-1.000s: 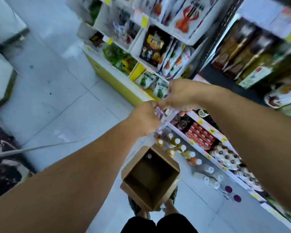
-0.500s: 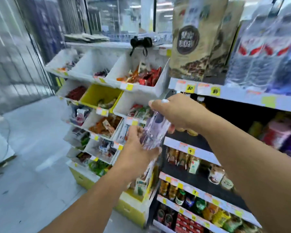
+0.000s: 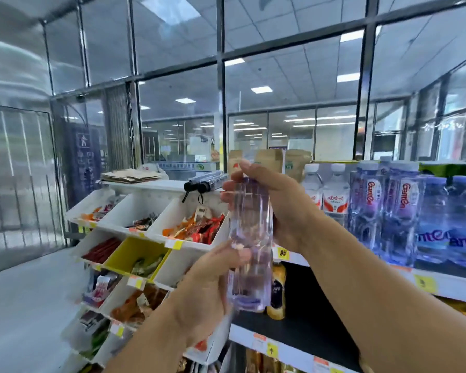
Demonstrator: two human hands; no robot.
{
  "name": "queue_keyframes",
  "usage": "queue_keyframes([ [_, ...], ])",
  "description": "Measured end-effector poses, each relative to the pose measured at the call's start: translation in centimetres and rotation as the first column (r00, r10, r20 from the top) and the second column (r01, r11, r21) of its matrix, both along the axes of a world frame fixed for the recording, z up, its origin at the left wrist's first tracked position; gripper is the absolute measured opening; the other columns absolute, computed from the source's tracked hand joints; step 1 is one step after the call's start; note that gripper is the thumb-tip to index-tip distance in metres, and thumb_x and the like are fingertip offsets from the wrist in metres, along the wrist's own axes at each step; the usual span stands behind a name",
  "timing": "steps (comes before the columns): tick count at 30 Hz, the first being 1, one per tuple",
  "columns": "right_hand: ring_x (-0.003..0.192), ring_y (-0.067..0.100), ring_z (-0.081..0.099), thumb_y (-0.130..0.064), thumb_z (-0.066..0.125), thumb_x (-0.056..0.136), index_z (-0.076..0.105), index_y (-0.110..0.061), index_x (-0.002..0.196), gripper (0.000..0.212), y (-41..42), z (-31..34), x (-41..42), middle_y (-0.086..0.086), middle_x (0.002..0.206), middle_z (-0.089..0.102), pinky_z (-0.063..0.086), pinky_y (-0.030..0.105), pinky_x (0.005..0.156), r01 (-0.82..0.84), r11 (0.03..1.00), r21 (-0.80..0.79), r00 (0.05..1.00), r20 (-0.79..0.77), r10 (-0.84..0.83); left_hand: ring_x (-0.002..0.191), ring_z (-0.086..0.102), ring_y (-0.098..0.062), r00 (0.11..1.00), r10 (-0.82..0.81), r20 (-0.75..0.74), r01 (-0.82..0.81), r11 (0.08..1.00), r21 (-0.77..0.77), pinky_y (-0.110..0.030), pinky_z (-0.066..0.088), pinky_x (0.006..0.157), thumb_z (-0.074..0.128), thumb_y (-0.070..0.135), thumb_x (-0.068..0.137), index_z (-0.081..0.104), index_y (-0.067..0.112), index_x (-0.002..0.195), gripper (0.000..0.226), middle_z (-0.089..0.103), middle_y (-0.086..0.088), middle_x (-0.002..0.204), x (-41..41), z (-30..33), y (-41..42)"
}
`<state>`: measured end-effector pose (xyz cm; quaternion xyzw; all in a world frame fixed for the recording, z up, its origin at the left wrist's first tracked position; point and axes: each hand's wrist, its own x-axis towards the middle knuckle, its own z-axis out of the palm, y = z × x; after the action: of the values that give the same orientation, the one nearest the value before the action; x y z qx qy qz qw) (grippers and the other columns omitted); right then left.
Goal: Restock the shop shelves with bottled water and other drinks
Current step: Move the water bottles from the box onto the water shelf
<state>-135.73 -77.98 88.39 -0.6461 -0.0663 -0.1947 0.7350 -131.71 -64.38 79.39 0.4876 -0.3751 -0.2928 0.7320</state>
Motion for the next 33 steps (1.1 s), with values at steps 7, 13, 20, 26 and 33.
queue_keyframes([
  [7, 0.085, 0.033, 0.071, -0.037, 0.067, 0.080, 0.065, -0.004, 0.100, 0.039, -3.5, 1.2, -1.7, 0.018, 0.098, 0.071, 0.051, 0.052, 0.095, -0.317, 0.929, 0.190, 0.948, 0.075, 0.308, 0.068, 0.065, -0.031, 0.971, -0.171, -0.167, 0.144, 0.976, -0.161, -0.031, 0.040, 0.064, 0.053, 0.037, 0.076, 0.071, -0.001, 0.104, 0.051, 0.069, -0.021, 0.095, -1.7, 1.2, -4.7],
  [13, 0.073, 0.028, 0.069, -0.035, 0.065, 0.083, 0.067, -0.008, 0.089, 0.029, -7.5, 0.8, -2.4, 0.016, 0.088, 0.069, 0.057, 0.042, 0.076, -0.401, 0.899, 0.178, 0.915, 0.136, 0.381, 0.058, 0.067, -0.029, 0.914, -0.293, -0.281, 0.232, 0.945, -0.232, -0.027, 0.050, 0.053, 0.055, 0.037, 0.066, 0.076, -0.003, 0.093, 0.052, 0.069, -0.016, 0.078, -2.8, 0.8, -8.5],
  [20, 0.064, 0.023, 0.066, -0.031, 0.067, 0.080, 0.064, -0.010, 0.079, 0.021, -10.4, 0.3, -3.2, 0.012, 0.077, 0.066, 0.056, 0.032, 0.062, -0.265, 0.948, 0.174, 0.962, 0.113, 0.248, 0.067, 0.065, -0.033, 0.885, -0.316, -0.343, 0.238, 0.938, -0.250, -0.036, 0.050, 0.069, 0.051, 0.032, 0.071, 0.073, -0.007, 0.100, 0.054, 0.067, -0.021, 0.083, -3.1, 0.6, -11.9],
  [26, 0.068, 0.024, 0.065, -0.028, 0.066, 0.084, 0.064, -0.009, 0.083, 0.018, -13.4, 0.6, -5.3, 0.012, 0.079, 0.067, 0.053, 0.036, 0.069, -0.107, 0.991, 0.076, 0.989, 0.109, 0.099, 0.067, 0.067, -0.034, 0.937, -0.227, -0.264, 0.185, 0.967, -0.175, -0.041, 0.051, 0.071, 0.054, 0.037, 0.074, 0.078, 0.000, 0.090, 0.047, 0.069, -0.023, 0.084, -3.7, 1.2, -15.0],
  [33, 0.078, 0.032, 0.065, -0.031, 0.072, 0.090, 0.072, -0.002, 0.101, 0.031, -20.2, 0.7, -10.8, 0.022, 0.092, 0.071, 0.056, 0.046, 0.077, 0.337, 0.932, -0.133, 0.941, 0.079, -0.328, 0.097, 0.069, -0.001, 0.968, 0.072, 0.240, -0.076, 0.997, 0.009, -0.035, 0.047, 0.091, 0.087, 0.055, 0.056, 0.071, 0.047, 0.094, 0.042, 0.074, 0.011, 0.106, -7.3, 1.7, -23.0],
])
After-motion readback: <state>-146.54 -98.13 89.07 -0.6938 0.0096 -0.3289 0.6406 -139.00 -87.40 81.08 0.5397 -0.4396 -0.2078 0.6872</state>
